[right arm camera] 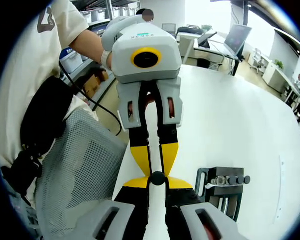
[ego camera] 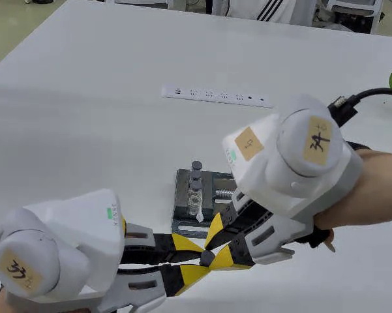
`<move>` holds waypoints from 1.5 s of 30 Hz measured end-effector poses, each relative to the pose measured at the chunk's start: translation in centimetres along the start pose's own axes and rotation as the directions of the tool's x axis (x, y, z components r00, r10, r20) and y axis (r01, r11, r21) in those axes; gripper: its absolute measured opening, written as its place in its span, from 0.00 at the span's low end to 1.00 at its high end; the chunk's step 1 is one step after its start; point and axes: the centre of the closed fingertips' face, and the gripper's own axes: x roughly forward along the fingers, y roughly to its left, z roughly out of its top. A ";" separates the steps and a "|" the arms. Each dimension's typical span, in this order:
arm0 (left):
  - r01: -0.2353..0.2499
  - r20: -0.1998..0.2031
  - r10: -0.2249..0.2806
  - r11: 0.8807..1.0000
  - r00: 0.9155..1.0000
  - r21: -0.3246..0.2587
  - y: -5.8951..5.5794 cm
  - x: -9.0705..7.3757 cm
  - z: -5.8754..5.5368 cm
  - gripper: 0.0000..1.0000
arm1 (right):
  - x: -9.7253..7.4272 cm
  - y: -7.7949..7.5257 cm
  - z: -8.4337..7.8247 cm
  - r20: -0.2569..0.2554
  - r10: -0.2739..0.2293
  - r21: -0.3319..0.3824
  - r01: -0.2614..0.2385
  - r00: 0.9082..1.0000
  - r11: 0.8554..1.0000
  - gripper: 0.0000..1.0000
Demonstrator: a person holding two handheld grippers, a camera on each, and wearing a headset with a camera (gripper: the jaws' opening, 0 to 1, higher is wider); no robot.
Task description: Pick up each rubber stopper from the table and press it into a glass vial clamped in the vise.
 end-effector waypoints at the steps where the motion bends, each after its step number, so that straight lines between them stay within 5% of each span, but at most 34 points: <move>1: -0.001 -0.001 0.001 1.000 1.000 -0.004 0.0 0.0 0.0 0.06 | 0.0 0.0 0.0 -0.001 0.000 0.001 0.000 1.000 1.000 0.07; 9: -0.006 0.001 0.006 0.999 1.000 -0.039 0.2 0.0 -0.2 0.07 | 0.1 -0.2 -0.1 0.002 -0.006 0.011 0.006 1.000 1.000 0.06; 20: -0.116 -0.018 0.114 0.984 0.993 -0.133 2.3 -0.9 -2.6 0.35 | -0.1 -0.6 -0.7 -0.012 -0.022 0.019 0.022 1.000 1.000 0.06; 32: -0.230 -0.042 0.226 0.952 0.973 -0.203 4.4 -2.5 -4.1 0.60 | 0.1 -0.9 -1.0 -0.023 -0.019 0.020 0.019 1.000 1.000 0.07; 39: -0.327 -0.076 0.318 0.913 0.945 -0.245 6.0 -3.6 -5.4 0.86 | 0.0 -1.4 -1.6 -0.039 -0.030 0.022 0.031 0.999 0.999 0.07; 45: -0.344 -0.082 0.334 0.900 0.939 -0.269 6.5 -4.3 -5.7 0.92 | -0.1 -2.3 -2.1 -0.054 -0.046 0.016 0.047 0.997 0.999 0.07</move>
